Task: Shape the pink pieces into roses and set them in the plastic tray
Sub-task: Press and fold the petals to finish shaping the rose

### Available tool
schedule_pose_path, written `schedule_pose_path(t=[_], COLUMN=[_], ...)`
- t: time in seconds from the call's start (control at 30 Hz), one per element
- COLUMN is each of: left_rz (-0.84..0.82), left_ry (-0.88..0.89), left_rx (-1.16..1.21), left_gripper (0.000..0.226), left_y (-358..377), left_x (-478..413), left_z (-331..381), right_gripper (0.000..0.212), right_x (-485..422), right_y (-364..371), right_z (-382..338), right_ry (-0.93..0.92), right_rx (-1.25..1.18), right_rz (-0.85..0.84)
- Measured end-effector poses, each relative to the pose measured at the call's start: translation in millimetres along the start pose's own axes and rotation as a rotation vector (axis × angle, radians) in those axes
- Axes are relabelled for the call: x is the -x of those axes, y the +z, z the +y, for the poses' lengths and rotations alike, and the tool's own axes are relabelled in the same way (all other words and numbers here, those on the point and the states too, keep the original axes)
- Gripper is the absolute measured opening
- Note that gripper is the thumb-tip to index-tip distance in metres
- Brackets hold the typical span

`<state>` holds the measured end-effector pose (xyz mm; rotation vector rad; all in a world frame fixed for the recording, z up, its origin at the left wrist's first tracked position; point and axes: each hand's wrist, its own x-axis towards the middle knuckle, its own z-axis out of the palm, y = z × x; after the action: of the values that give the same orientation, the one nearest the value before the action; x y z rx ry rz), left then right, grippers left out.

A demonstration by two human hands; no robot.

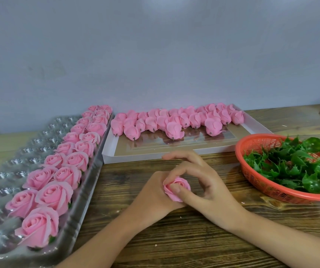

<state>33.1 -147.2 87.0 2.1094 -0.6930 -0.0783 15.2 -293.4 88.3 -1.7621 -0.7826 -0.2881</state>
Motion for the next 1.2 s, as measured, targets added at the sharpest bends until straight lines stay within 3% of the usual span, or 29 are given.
schedule_pose_path(t=[0.07,0.23,0.33,0.47,0.73,0.87,1.0,1.13,1.2], left_rz=[-0.028,-0.084,-0.061,-0.044,0.052,0.054,0.080,0.194,0.219], left_ry=[-0.014,0.011,0.054,0.071,-0.002,-0.009,-0.018,-0.226,-0.205], left_rx=[-0.012,-0.024,-0.081,-0.111,-0.027,0.097,0.179,0.267,0.280], left_gripper=[0.007,0.019,0.011,0.030,0.038,0.025,0.033,0.052,0.058], left_y=[0.0,0.5,1.7,1.3,2.1,-0.3,-3.0,-2.7,-1.9], left_x=[-0.7,-0.8,-1.1,-0.2,-1.1,-3.4,-0.6,7.6,7.9], left_z=[2.0,1.5,1.6,2.6,-3.0,-3.9,-3.6,-11.9,-11.7], right_gripper=[0.007,0.011,0.016,0.016,0.021,0.027,0.039,0.052,0.050], right_x=[0.7,1.0,0.9,0.6,0.1,-0.2,-1.1,0.1,0.8], right_y=[0.2,-0.1,1.7,1.6,0.1,0.6,0.7,-0.5,-0.9], right_z=[-0.3,0.2,0.1,0.6,5.0,8.3,11.5,11.4,9.4], right_ry=[-0.012,-0.028,-0.039,-0.015,0.094,0.145,0.162,0.154,0.116], right_rx=[0.005,0.060,0.096,0.107,0.035,-0.045,-0.076,-0.053,-0.051], right_rz=[-0.021,-0.071,-0.091,-0.079,-0.103,-0.116,-0.115,-0.066,-0.021])
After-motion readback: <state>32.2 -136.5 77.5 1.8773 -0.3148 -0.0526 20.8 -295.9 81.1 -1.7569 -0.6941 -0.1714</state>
